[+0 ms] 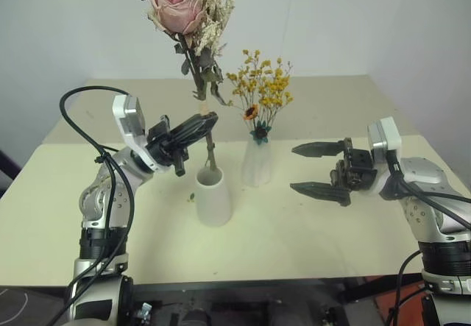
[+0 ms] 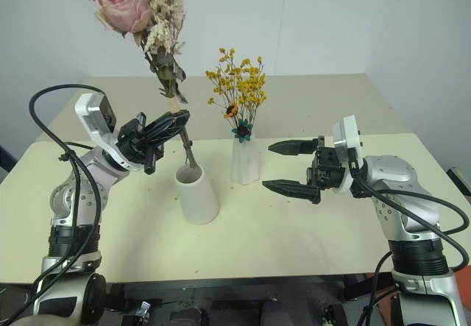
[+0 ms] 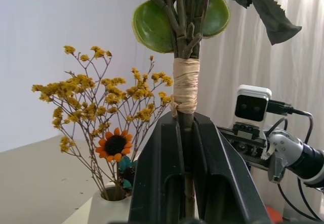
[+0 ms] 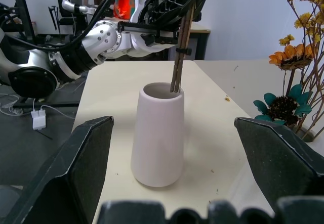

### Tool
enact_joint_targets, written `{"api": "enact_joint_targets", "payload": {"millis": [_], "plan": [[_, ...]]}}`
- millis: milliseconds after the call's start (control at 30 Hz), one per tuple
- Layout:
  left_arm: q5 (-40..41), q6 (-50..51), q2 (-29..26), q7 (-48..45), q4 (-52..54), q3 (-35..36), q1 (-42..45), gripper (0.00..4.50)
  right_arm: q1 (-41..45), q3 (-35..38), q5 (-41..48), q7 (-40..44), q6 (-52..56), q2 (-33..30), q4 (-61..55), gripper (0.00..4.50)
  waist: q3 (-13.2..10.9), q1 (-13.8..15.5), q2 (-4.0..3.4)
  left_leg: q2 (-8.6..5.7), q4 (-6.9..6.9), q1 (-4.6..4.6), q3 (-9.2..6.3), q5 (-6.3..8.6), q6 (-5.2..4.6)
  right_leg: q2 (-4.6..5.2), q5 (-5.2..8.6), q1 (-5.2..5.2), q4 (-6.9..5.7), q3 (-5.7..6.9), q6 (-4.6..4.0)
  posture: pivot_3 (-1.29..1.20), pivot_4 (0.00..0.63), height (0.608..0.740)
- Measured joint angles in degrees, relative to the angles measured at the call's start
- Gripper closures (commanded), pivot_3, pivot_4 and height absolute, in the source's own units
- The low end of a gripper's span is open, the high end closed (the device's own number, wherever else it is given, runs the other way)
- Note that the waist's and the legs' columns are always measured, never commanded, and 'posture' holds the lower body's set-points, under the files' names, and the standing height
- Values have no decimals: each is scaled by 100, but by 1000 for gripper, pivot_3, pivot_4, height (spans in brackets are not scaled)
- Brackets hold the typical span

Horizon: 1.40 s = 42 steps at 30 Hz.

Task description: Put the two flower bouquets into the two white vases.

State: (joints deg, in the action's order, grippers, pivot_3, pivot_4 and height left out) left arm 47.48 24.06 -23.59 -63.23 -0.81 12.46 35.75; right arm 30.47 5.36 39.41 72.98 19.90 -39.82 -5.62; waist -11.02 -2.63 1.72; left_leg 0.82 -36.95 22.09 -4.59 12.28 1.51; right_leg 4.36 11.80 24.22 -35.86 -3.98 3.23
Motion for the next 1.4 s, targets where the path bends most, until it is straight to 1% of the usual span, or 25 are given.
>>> {"api": "enact_joint_targets", "payload": {"millis": [133,333,833,1400], "plan": [[-15,-22,-19,-32,4,-4,-10,4491,0,0,0,0,0,-1,0,0,0,9,0,0,-1,-1,0,0,0,0,0,-2,-1,0,1,0,150,740],[-45,-41,-204,-73,-51,16,231,4491,0,0,-1,-18,0,0,0,0,0,3,0,0,0,3,0,0,0,0,1,2,2,0,1,0,150,740],[52,35,-198,-87,30,15,228,4491,-1,0,-1,-74,-1,12,0,0,0,5,0,0,0,3,0,0,0,0,1,2,1,0,1,0,150,740],[151,247,-232,-20,214,-27,4,4491,-81,0,-1,-110,-1,19,-3,0,0,6,0,0,0,3,0,0,0,0,1,2,1,0,1,0,150,740]]}}
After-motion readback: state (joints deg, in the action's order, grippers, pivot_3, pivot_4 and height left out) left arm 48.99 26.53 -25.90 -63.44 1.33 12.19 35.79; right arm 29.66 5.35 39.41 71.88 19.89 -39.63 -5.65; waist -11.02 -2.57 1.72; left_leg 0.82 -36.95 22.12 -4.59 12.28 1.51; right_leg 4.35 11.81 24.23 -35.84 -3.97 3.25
